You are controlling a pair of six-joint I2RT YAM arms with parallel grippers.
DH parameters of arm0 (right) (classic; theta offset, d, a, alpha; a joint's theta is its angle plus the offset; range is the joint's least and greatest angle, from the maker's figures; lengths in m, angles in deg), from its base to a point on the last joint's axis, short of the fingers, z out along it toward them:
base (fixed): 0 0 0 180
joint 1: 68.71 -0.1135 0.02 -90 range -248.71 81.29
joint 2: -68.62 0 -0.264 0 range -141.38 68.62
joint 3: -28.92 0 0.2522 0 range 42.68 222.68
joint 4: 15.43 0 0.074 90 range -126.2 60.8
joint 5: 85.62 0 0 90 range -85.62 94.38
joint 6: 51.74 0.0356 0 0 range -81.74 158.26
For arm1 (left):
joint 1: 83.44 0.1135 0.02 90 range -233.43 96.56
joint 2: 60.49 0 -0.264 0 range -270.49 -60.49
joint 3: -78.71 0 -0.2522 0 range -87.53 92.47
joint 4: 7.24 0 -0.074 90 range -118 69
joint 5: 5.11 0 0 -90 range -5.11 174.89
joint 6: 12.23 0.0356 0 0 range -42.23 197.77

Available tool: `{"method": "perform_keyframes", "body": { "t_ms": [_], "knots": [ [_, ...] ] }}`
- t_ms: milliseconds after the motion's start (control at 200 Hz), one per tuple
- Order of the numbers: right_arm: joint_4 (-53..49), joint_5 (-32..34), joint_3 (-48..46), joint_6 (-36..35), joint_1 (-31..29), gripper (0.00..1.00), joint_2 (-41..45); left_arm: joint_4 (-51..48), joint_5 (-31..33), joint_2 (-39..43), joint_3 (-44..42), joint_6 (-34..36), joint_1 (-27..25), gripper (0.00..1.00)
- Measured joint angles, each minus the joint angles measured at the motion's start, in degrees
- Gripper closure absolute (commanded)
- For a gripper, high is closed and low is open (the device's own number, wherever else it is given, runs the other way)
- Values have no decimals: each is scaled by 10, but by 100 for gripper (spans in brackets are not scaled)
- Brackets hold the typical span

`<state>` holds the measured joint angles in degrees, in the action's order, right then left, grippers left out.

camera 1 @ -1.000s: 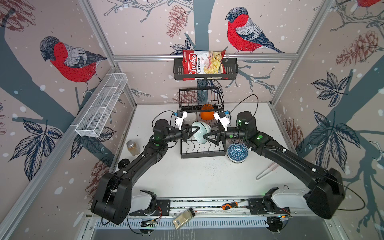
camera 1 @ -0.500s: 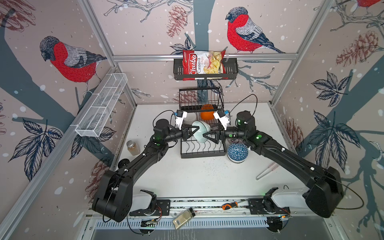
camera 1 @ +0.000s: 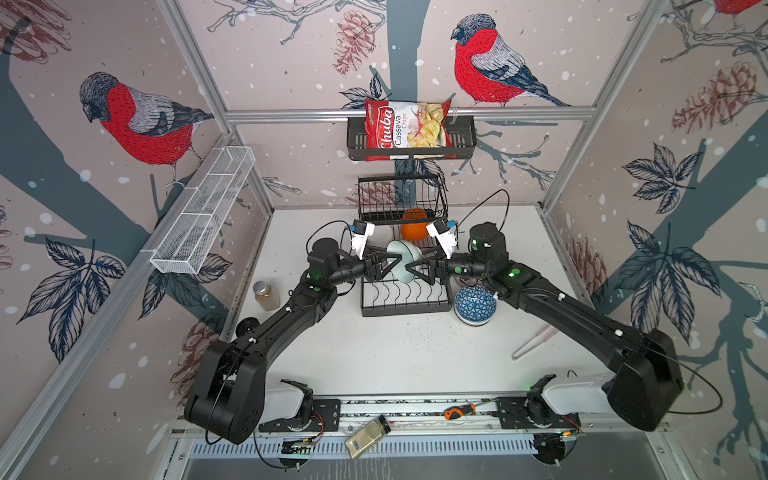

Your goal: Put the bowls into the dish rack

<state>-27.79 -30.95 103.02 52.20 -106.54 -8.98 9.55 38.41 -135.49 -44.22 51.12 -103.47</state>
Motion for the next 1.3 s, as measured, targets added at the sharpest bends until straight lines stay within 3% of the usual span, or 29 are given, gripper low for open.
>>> {"method": "perform_keyframes", "body": {
  "t_ms": [280,705,1301],
  "knots": [
    [-2,53,-6,9,18,50,-15,-53,71,17,-9,28,0,26],
    [-8,172,-11,-5,18,51,-74,-120,225,73,-54,31,0,25],
    [-18,313,20,-23,7,52,-160,-245,374,75,-61,30,0,26]
  ]
}}
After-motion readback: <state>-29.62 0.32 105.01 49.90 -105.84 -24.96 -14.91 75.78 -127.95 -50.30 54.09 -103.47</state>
